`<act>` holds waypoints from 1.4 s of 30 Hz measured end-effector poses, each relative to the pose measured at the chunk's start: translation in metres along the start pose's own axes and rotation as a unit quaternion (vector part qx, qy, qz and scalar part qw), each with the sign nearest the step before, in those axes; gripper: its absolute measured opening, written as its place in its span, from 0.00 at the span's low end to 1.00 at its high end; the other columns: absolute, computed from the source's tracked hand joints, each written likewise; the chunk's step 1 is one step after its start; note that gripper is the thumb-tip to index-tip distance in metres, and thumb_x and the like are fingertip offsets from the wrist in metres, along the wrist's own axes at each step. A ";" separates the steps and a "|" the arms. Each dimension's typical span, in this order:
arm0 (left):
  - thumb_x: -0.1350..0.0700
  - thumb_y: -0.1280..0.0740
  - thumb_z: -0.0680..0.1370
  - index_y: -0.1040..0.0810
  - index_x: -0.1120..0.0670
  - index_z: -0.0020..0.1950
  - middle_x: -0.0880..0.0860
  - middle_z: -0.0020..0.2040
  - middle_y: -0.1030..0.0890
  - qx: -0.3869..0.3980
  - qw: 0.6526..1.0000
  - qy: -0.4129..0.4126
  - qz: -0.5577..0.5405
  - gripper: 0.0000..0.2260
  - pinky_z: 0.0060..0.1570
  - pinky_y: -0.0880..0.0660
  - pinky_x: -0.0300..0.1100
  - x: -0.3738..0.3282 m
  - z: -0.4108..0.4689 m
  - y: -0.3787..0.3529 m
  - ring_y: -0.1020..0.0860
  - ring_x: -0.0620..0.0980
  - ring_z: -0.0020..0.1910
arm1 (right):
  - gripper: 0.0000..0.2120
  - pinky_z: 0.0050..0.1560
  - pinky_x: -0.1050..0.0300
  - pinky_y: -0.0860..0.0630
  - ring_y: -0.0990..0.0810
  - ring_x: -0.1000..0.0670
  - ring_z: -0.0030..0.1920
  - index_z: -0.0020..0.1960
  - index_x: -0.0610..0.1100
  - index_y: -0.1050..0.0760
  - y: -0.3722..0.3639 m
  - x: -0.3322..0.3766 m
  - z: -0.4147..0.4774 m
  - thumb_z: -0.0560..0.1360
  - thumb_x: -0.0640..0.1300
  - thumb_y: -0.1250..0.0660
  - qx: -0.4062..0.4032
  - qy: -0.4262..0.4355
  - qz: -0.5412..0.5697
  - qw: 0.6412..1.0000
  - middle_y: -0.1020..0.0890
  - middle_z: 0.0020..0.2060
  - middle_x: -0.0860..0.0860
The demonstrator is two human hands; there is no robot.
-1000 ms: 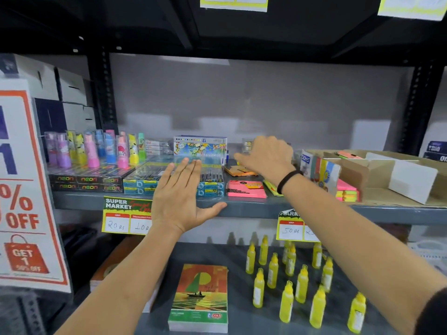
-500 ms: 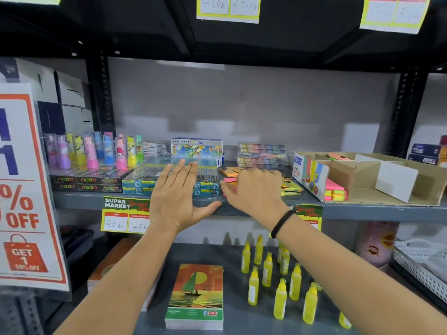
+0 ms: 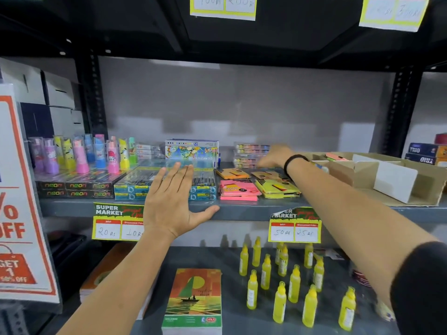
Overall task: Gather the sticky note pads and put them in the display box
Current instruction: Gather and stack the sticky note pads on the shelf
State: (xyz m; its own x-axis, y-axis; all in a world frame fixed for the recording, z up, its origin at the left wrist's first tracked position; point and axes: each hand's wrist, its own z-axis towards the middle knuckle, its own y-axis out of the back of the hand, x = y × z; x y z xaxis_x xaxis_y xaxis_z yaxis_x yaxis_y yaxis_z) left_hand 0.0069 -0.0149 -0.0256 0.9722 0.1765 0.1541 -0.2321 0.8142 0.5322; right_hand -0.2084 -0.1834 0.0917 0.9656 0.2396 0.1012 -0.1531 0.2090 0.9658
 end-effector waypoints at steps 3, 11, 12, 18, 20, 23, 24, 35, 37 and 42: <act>0.25 0.50 0.72 0.25 0.62 0.70 0.59 0.68 0.22 -0.001 1.000 0.000 0.002 0.46 0.74 0.40 0.53 0.001 0.000 -0.001 0.28 0.56 0.71 | 0.30 0.50 0.54 0.26 0.24 0.44 0.53 0.63 0.43 0.28 -0.012 0.000 0.014 0.68 0.60 0.30 0.046 -0.015 -0.049 0.998 0.23 0.61 0.44; 0.25 0.52 0.73 0.26 0.62 0.70 0.58 0.67 0.21 -0.008 1.000 -0.003 -0.002 0.46 0.74 0.41 0.52 0.000 0.001 -0.001 0.27 0.56 0.70 | 0.29 0.44 0.55 0.30 0.27 0.46 0.46 0.62 0.42 0.26 -0.015 -0.001 0.026 0.68 0.60 0.29 0.085 -0.019 -0.040 0.995 0.23 0.62 0.44; 0.25 0.52 0.73 0.26 0.62 0.70 0.58 0.67 0.22 -0.005 1.000 -0.003 -0.002 0.46 0.74 0.41 0.52 0.001 0.001 -0.001 0.27 0.56 0.70 | 0.30 0.43 0.55 0.29 0.27 0.46 0.45 0.61 0.43 0.25 -0.017 -0.002 0.026 0.67 0.62 0.30 0.065 -0.020 -0.040 0.997 0.22 0.58 0.44; 0.25 0.51 0.73 0.26 0.61 0.71 0.58 0.67 0.22 -0.005 1.000 -0.001 0.000 0.46 0.74 0.39 0.54 0.000 0.000 -0.001 0.27 0.56 0.71 | 0.24 0.35 0.58 0.27 0.25 0.49 0.36 0.42 0.46 0.26 -0.028 -0.006 0.031 0.58 0.63 0.28 -0.018 -0.039 0.010 0.999 0.24 0.34 0.49; 0.25 0.50 0.73 0.26 0.61 0.71 0.58 0.67 0.22 -0.010 1.000 -0.001 0.000 0.46 0.74 0.39 0.54 0.001 0.000 -0.001 0.27 0.56 0.71 | 0.21 0.33 0.58 0.25 0.24 0.49 0.34 0.39 0.46 0.25 -0.025 -0.005 0.033 0.59 0.63 0.28 -0.047 -0.030 0.033 0.998 0.22 0.33 0.49; 0.25 0.52 0.73 0.26 0.61 0.71 0.58 0.67 0.22 -0.007 1.000 -0.001 0.001 0.46 0.74 0.38 0.54 0.001 0.001 -0.001 0.28 0.56 0.71 | 0.20 0.26 0.62 0.32 0.29 0.51 0.29 0.32 0.45 0.29 -0.012 0.012 0.033 0.61 0.62 0.31 -0.087 -0.006 0.069 0.994 0.25 0.30 0.49; 0.25 0.51 0.73 0.26 0.61 0.71 0.58 0.67 0.22 -0.004 1.000 -0.001 0.002 0.46 0.74 0.38 0.54 0.001 0.000 -0.001 0.28 0.56 0.71 | 0.21 0.25 0.62 0.34 0.29 0.51 0.29 0.31 0.45 0.30 -0.010 0.021 0.032 0.62 0.63 0.31 -0.091 0.003 0.081 0.993 0.26 0.29 0.50; 0.25 0.50 0.72 0.26 0.62 0.70 0.59 0.67 0.22 -0.012 1.000 0.000 -0.004 0.45 0.74 0.41 0.53 0.000 0.001 0.000 0.27 0.56 0.71 | 0.32 0.34 0.58 0.32 0.25 0.48 0.37 0.36 0.42 0.30 -0.040 0.073 0.025 0.64 0.73 0.36 -0.060 0.102 0.030 0.993 0.28 0.30 0.50; 0.26 0.49 0.73 0.26 0.62 0.70 0.59 0.66 0.21 -0.019 1.000 -0.002 0.000 0.45 0.73 0.39 0.53 0.001 0.001 -0.001 0.27 0.56 0.70 | 0.33 0.30 0.59 0.33 0.27 0.50 0.34 0.35 0.43 0.32 -0.039 0.073 0.025 0.63 0.75 0.39 -0.051 0.103 0.017 0.993 0.28 0.30 0.50; 0.26 0.48 0.72 0.25 0.62 0.70 0.58 0.66 0.21 -0.027 1.000 -0.003 0.002 0.44 0.73 0.39 0.53 0.000 0.000 -0.001 0.26 0.56 0.70 | 0.30 0.30 0.59 0.34 0.28 0.50 0.32 0.31 0.46 0.33 -0.044 0.078 0.027 0.63 0.75 0.38 -0.024 0.100 0.012 0.995 0.29 0.30 0.50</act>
State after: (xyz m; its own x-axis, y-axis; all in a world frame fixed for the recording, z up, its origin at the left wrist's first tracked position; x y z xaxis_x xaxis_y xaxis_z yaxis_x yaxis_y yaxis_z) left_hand 0.0075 -0.0158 -0.0265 0.9711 0.1757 0.1616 -0.2333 0.8419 0.4865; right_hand -0.1210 -0.1995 0.0633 0.9012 0.4275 0.0707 -0.1906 0.2445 0.9507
